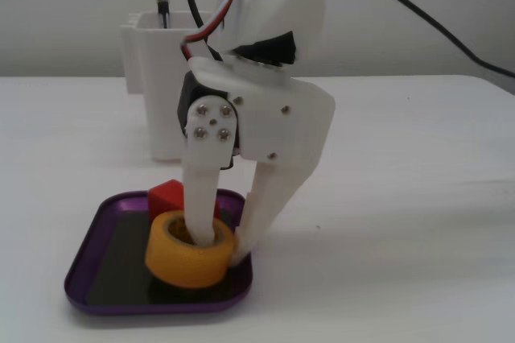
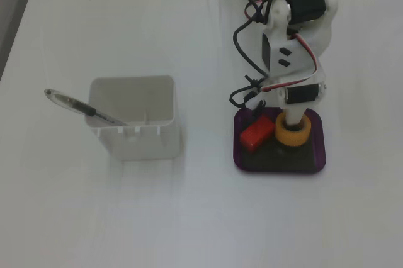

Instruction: Remove the yellow tape from the box.

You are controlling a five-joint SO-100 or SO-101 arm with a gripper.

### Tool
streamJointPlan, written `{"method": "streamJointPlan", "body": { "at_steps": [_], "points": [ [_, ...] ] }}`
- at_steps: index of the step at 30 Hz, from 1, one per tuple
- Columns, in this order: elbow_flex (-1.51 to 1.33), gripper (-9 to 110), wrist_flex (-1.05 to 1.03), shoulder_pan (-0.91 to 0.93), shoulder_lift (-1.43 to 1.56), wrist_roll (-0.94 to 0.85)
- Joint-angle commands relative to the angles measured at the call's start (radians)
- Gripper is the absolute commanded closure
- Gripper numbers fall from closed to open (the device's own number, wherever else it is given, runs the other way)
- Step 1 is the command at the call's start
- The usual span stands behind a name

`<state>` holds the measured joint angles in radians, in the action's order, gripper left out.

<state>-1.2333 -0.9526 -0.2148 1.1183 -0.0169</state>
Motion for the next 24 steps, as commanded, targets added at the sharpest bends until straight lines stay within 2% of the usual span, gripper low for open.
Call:
{"method": "streamJointPlan", "body": {
  "at_steps": [1,10,16,20,24],
  "points": [
    [0.127,102,-0.049,0.003,0.071,0.005],
    [0.339,102,-0.324,-0.005,0.232,0.002],
    [0.278,102,-0.522,0.005,0.408,0.008],
    [0.026,102,-0.453,0.008,0.612,0.005],
    [-0.417,102,-0.186,0.009,0.834,-0.008]
  ]
}}
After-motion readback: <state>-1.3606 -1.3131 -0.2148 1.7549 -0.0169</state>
